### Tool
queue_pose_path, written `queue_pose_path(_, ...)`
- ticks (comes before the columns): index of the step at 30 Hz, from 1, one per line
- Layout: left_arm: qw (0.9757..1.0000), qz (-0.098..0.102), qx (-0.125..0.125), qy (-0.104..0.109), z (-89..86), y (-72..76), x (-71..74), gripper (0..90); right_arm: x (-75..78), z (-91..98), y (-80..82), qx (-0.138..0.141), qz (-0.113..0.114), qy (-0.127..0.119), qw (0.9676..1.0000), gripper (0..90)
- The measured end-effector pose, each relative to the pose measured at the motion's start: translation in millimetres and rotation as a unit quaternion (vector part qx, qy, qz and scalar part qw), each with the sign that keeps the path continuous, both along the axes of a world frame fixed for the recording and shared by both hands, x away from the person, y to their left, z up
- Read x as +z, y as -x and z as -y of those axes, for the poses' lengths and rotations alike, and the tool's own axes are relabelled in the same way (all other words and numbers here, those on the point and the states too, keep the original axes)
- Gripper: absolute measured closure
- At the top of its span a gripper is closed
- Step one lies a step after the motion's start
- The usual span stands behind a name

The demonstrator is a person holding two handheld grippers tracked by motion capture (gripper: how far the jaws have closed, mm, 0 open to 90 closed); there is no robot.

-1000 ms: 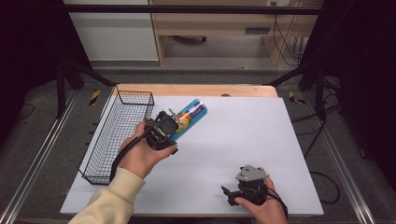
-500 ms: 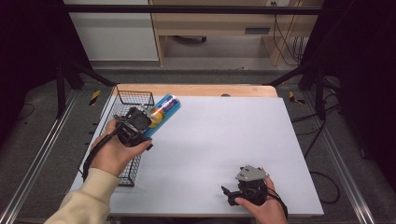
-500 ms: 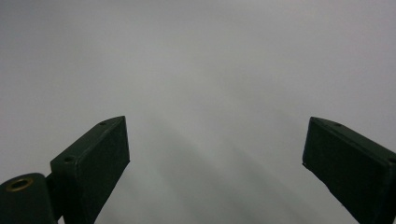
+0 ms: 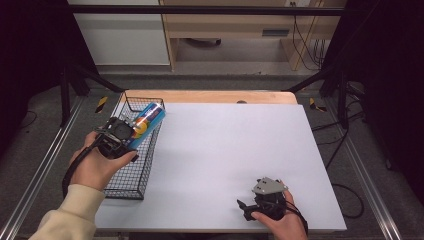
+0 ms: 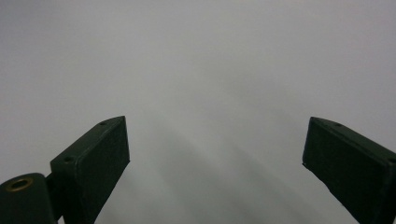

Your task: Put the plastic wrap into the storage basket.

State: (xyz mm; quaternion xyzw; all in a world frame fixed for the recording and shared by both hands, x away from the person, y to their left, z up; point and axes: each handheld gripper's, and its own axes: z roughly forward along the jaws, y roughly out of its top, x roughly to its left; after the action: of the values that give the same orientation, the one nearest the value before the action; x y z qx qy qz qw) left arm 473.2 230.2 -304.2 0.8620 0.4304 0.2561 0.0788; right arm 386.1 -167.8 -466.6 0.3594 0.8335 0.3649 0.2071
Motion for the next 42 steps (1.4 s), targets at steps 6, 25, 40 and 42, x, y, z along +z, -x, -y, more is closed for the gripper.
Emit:
queue_pose_path(6, 0.9999, -0.006, 0.013, -0.002, -9.7, -2.3, -7.7, 32.1, -0.5, 0.4, -0.2, 0.001, 0.000, 0.002, 1.0000, 7.7)
queue_pose_path(25, 0.9987, -0.025, 0.045, -0.005, -25.9, -6.9, -33.2, 32.1, -0.1, -0.2, 0.1, 0.004, 0.000, 0.001, 1.0000, 7.6)
queue_pose_path(40, 0.9972, -0.038, 0.063, -0.015, -23.6, -7.8, -45.3, 32.1, 5.6, -5.4, 5.2, 0.024, 0.012, -0.009, 0.9996, 7.4)
queue_pose_path(42, 0.9970, -0.037, 0.065, -0.015, -23.9, -8.2, -45.3, 32.1, 6.9, -4.0, 5.6, 0.022, 0.015, -0.014, 0.9996, 7.4)
